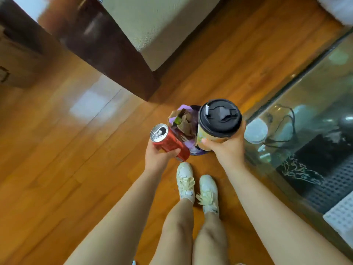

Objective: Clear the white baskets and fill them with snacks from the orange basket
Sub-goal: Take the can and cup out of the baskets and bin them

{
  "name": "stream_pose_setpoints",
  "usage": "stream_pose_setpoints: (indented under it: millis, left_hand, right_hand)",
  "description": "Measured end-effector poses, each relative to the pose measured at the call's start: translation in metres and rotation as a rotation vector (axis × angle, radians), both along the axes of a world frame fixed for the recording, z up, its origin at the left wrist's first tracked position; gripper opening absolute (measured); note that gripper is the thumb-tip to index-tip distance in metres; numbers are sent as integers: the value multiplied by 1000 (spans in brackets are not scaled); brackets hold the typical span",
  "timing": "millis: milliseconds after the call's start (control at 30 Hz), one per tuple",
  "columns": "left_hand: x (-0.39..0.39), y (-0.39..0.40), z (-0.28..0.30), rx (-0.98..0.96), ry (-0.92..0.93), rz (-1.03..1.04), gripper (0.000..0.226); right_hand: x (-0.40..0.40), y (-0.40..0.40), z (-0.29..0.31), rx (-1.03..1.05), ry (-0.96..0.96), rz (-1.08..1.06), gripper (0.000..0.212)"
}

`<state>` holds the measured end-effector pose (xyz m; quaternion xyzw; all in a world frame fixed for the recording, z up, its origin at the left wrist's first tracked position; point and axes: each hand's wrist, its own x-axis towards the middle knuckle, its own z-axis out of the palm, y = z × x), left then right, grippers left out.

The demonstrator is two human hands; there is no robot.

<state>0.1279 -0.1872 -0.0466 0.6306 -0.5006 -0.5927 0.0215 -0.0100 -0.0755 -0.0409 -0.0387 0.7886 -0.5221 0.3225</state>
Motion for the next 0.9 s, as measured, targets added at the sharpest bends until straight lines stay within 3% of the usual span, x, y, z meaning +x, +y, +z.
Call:
stream_pose_setpoints:
  millis: [333,500,700,767,900]
  left_hand:
    - [-26,3,-140,-27,61,126,66]
    - [-21,5,-156,-16,87,-32,70]
    - [-2,15,-134,47,81,62,62]
    - [0,15,-120,120,47,81,72]
    - [5,20,-82,247,-35,102,67]
  right_hand:
    - [-12,-52,-140,88,75,67,99]
    - [-7,-43,-175,134,-64,191,92]
    - [9,-10,-157,269,-330,197,90]
    - [11,-4,-139,296,-359,207,89]
    - [14,6,-92,384,-397,294,70]
